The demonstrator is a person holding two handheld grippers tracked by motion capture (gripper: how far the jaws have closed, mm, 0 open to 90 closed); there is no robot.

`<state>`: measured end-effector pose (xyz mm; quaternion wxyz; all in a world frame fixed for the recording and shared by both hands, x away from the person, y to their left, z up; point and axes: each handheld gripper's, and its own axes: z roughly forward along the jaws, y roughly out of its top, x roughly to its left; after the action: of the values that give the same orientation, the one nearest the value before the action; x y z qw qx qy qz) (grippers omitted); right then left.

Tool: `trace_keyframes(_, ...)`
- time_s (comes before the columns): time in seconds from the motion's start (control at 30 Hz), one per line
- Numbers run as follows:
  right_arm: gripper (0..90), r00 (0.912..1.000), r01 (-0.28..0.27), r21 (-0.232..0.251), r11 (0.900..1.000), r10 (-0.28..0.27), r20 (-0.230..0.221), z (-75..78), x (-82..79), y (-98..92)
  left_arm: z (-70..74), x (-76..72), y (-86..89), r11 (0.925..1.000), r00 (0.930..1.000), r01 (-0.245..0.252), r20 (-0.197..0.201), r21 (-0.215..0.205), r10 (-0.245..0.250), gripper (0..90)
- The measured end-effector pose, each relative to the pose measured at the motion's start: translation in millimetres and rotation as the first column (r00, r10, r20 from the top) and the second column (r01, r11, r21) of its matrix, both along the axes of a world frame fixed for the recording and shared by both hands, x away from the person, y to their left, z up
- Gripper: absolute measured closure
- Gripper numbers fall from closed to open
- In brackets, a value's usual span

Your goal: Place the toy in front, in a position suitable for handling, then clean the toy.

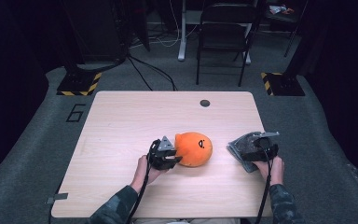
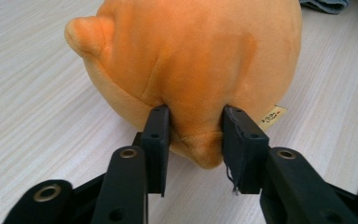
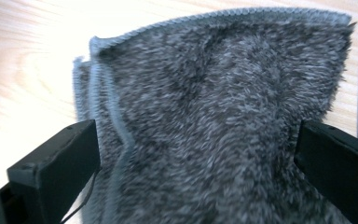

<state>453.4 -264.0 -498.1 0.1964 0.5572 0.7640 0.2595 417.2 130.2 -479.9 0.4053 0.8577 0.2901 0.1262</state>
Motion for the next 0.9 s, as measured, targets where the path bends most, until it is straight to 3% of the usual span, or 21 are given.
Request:
trace_keyframes(0.13, 0.0, 0.9988, 0.001, 0.024, 1.000, 0.000, -0.049, -4.4, 8.7, -0.1, 0.3, -0.2, 0.4, 1.0000, 1.0000, 0.001, -0.007, 0.000, -0.001, 66.0)
trace_keyframes(0.2, 0.0, 0.9960, -0.023, 0.006, 1.000, 0.024, -0.086, -10.5, 13.3, 0.8, 0.0, 0.3, 0.6, 1.0000, 1.0000, 0.000, -0.008, -0.007, 0.000, 66.0)
trace_keyframes(0.43, 0.0, 0.9925, -0.028, -0.051, 0.998, 0.022, -0.121, -9.6, 14.8, 5.4, 0.7, 0.0, 0.0, 1.0000, 0.9999, -0.004, -0.011, 0.003, 0.004, 66.0)
trace_keyframes(0.57, 0.0, 0.9916, -0.010, -0.050, 0.999, 0.004, -0.129, -9.3, 14.3, 5.8, 0.4, 0.3, 0.1, 1.0000, 0.9999, -0.006, -0.014, -0.003, 0.006, 66.1)
trace_keyframes(0.67, 0.0, 0.9897, 0.032, -0.061, 0.998, -0.040, -0.137, -8.2, 14.1, 8.4, 0.8, 0.4, 0.4, 1.0000, 0.9999, -0.004, -0.014, 0.006, 0.004, 66.2)
trace_keyframes(0.8, 20.8, 0.9945, 0.036, -0.057, 0.998, -0.041, -0.097, -4.2, 12.2, 6.8, 0.4, 1.0, 1.1, 1.0000, 0.9999, -0.002, -0.016, 0.005, 0.003, 66.3)
trace_keyframes(0.9, 36.8, 0.9921, 0.075, -0.026, 0.997, -0.077, -0.099, -1.9, 9.5, 3.7, 0.2, 1.1, 1.3, 1.0000, 0.9999, -0.005, -0.016, 0.007, 0.005, 66.6)
